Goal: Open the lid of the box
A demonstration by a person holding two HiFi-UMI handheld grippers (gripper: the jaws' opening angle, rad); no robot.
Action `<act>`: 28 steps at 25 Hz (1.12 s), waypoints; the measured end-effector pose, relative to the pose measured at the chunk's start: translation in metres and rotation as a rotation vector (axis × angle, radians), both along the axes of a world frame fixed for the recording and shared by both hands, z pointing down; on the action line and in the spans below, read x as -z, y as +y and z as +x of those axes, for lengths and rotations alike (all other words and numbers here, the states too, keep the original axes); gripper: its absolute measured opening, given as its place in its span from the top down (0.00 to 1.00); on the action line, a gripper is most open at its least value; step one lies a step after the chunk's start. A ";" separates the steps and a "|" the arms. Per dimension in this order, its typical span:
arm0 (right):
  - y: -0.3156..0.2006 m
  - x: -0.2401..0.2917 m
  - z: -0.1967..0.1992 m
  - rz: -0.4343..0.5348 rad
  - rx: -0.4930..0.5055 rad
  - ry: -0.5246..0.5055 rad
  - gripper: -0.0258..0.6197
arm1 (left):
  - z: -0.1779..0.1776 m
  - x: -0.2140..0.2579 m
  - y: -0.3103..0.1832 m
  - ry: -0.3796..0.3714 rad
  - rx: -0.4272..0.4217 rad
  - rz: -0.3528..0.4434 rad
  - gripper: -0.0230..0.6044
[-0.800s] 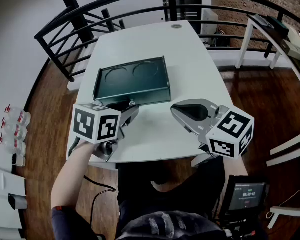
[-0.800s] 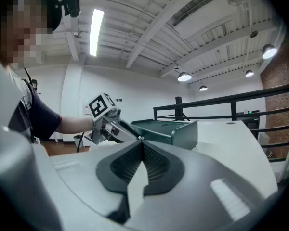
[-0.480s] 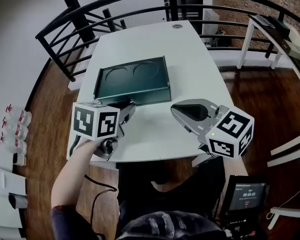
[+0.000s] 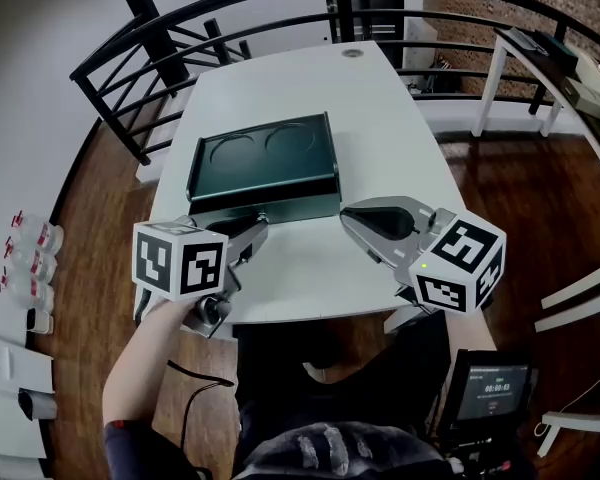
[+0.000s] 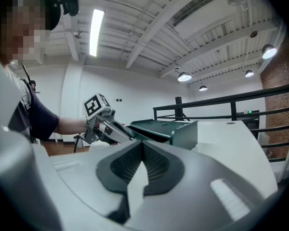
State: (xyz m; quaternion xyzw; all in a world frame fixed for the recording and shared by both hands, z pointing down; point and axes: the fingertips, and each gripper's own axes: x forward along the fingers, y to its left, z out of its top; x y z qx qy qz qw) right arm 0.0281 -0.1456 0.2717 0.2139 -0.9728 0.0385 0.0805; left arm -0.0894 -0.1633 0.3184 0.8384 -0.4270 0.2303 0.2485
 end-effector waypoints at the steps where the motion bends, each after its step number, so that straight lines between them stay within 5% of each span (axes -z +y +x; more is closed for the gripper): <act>1: 0.000 0.000 0.000 0.000 -0.001 -0.001 0.96 | 0.000 0.000 0.004 0.004 -0.006 0.001 0.84; 7: -0.002 0.001 0.010 -0.004 -0.002 -0.001 0.96 | 0.007 0.001 0.033 0.039 -0.038 0.013 0.84; 15: -0.021 0.001 0.044 -0.003 -0.127 -0.001 0.96 | 0.008 0.002 0.060 0.079 -0.054 0.044 0.84; 28: -0.022 0.002 0.044 -0.004 -0.130 -0.001 0.96 | 0.004 0.007 0.103 0.058 -0.040 0.141 0.85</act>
